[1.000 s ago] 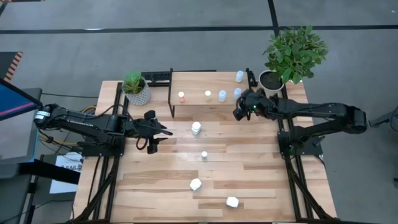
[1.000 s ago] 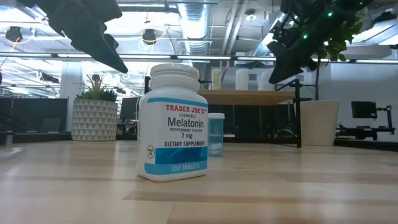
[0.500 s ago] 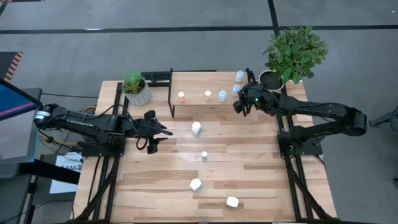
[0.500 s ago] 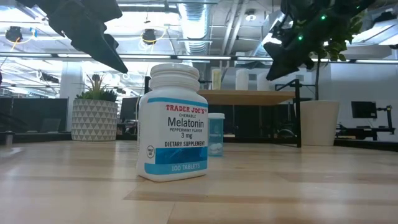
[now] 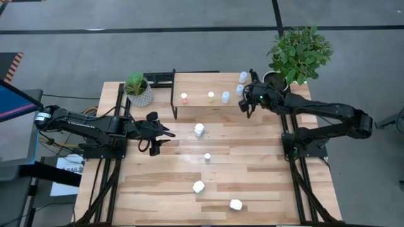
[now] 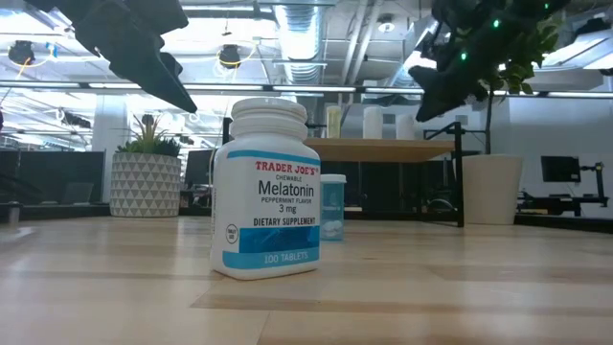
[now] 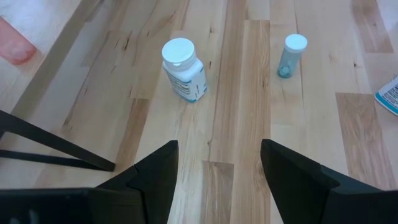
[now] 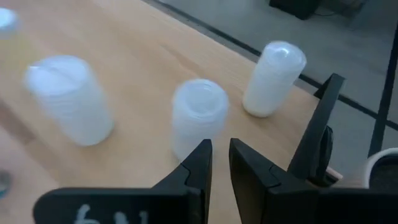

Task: Pick and place medicine bottles onto shelf by color
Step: Adjust the white pills bottles

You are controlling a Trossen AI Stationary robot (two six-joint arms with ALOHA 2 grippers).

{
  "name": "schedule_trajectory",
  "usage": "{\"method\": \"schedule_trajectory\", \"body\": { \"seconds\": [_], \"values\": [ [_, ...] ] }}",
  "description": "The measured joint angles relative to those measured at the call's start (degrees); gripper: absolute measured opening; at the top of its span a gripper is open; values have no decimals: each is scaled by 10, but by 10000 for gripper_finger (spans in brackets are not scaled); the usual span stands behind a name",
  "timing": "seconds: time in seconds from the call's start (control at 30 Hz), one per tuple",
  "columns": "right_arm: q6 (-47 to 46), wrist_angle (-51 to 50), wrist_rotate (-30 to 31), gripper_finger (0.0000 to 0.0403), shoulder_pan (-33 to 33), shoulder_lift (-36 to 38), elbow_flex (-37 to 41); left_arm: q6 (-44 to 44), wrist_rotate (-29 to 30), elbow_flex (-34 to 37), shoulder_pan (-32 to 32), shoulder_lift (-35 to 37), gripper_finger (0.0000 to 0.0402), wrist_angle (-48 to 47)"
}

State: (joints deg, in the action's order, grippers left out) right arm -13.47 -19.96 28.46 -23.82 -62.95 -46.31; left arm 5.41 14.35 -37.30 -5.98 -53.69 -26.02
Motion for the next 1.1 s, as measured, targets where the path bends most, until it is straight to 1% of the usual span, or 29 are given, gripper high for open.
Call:
{"method": "schedule_trajectory", "body": {
  "seconds": [0.07, 0.13, 0.23, 0.3, 0.6, 0.7, 0.87, 1.1],
  "values": [
    [0, -36, -10, 75, 12, 0, -21, 0, 0, 0, 0, 0, 215, 0],
    [0, -53, -41, 75, 22, 0, -36, 0, 0, 0, 0, 0, 215, 0],
    [5, -43, -98, 75, 30, -1, -40, -1, 0, 0, 0, 0, 215, 0],
    [4, -44, -114, 75, 30, -8, -40, -2, 0, 0, 0, 0, 215, 0],
    [5, -15, -118, 75, 11, -67, -40, -2, 0, 0, 0, 0, 215, -1],
    [9, -13, -111, 75, 4, -69, -40, -2, 0, 0, 0, 0, 215, -1],
    [17, -1, -74, 75, 4, -62, -40, -2, 0, 0, 0, 0, 215, -1],
    [33, 2, -70, 75, -21, -68, -40, 2, 0, 0, 0, 0, 215, 0]
  ]
}}
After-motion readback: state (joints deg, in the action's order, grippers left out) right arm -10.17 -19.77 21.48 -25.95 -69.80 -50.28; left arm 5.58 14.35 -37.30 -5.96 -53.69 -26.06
